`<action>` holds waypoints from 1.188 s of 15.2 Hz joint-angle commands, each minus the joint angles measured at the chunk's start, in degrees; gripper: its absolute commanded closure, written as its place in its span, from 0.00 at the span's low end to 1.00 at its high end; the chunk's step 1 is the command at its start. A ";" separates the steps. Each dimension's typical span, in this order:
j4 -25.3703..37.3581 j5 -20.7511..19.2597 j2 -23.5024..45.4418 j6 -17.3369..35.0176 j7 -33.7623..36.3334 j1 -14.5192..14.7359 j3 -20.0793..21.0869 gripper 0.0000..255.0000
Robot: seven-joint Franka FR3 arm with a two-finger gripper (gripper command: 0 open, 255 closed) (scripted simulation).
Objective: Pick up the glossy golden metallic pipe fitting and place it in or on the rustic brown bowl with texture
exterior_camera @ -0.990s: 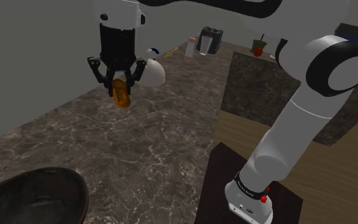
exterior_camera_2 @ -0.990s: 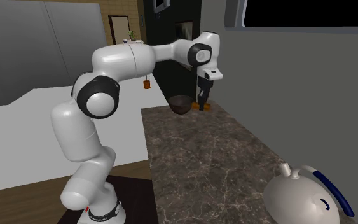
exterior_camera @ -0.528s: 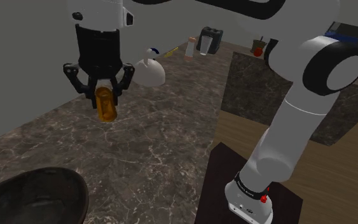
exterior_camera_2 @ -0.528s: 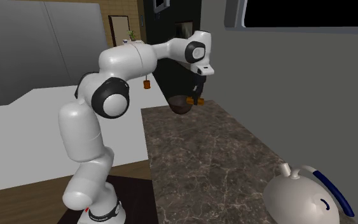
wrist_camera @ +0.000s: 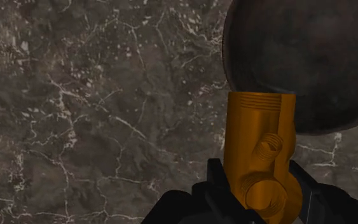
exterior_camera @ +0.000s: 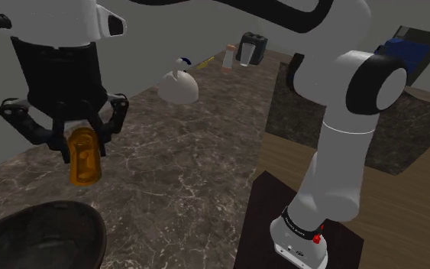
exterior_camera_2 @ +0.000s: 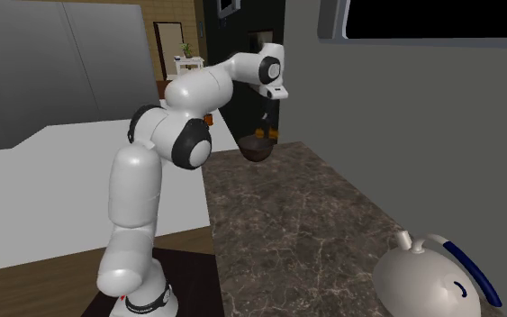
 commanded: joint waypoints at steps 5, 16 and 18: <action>16.99 -8.79 12.42 -6.32 8.82 14.98 -0.40 1.00; 13.50 -10.08 14.83 -1.02 11.98 17.32 -0.44 1.00; 10.38 -9.55 13.99 1.15 12.09 16.08 -0.19 1.00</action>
